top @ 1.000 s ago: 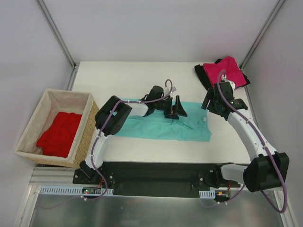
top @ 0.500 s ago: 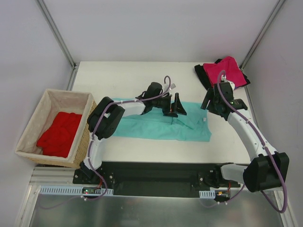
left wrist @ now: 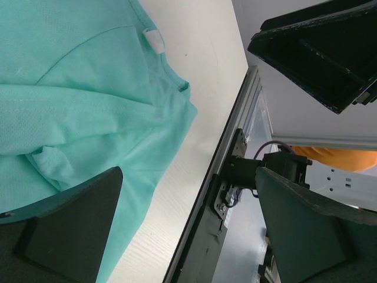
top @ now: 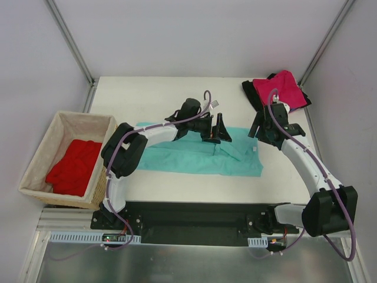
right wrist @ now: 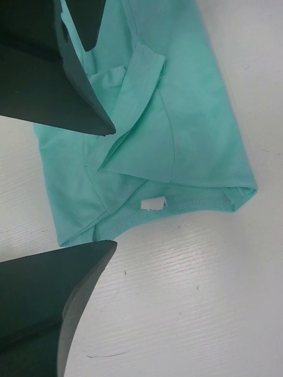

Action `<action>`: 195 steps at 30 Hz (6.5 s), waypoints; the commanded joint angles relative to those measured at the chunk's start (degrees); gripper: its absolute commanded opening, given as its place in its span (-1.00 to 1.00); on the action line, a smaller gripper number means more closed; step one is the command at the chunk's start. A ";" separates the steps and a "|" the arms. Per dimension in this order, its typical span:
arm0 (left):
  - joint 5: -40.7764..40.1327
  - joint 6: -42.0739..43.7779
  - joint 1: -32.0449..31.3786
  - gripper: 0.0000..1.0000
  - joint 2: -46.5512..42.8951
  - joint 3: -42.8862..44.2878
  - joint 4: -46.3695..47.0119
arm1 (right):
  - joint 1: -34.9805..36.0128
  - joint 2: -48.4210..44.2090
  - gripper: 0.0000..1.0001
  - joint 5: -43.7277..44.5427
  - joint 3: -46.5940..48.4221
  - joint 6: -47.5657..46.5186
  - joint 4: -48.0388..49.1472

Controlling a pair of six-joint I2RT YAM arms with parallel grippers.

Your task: Fold and stack the t-shirts

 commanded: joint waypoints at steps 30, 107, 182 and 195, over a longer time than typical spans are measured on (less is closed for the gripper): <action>0.47 -6.53 -1.12 0.93 14.85 -6.37 15.82 | 0.21 -0.77 0.52 0.50 -0.40 -0.48 0.46; -34.16 13.33 10.66 0.90 1.94 6.73 -38.67 | 11.37 35.35 0.47 0.24 21.13 -5.31 5.73; -32.66 12.37 9.87 0.89 -0.26 5.14 -38.15 | 28.33 24.45 0.47 11.92 11.20 1.02 -3.50; -32.75 12.63 9.78 0.89 -0.08 5.06 -38.06 | 24.12 27.70 0.48 15.27 15.67 -1.09 -3.68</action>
